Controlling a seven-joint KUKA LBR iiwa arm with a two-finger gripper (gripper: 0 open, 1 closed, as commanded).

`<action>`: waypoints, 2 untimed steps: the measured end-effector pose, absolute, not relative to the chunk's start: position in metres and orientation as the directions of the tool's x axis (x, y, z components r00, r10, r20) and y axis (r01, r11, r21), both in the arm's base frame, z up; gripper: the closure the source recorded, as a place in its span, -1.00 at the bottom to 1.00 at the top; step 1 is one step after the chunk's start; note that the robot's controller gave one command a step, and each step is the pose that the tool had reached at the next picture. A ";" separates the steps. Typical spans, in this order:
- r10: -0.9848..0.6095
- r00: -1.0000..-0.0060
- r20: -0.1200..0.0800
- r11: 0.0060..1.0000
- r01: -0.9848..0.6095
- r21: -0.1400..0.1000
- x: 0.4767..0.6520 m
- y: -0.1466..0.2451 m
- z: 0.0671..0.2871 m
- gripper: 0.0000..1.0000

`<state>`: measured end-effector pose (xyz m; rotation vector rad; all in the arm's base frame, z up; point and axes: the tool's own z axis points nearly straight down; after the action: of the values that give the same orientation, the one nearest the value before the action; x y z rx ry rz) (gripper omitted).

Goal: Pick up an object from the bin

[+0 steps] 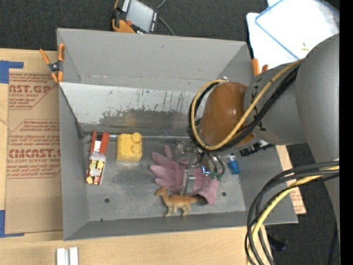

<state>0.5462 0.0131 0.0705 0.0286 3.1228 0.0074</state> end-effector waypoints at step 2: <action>0.003 -1.000 -0.017 1.000 0.003 0.006 0.548 0.012 0.071 -1.00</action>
Offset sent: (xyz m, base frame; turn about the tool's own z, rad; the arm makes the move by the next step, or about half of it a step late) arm 0.0014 -0.0011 0.0000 -0.0141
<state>0.5482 0.0121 0.0706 0.0054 3.1248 0.0087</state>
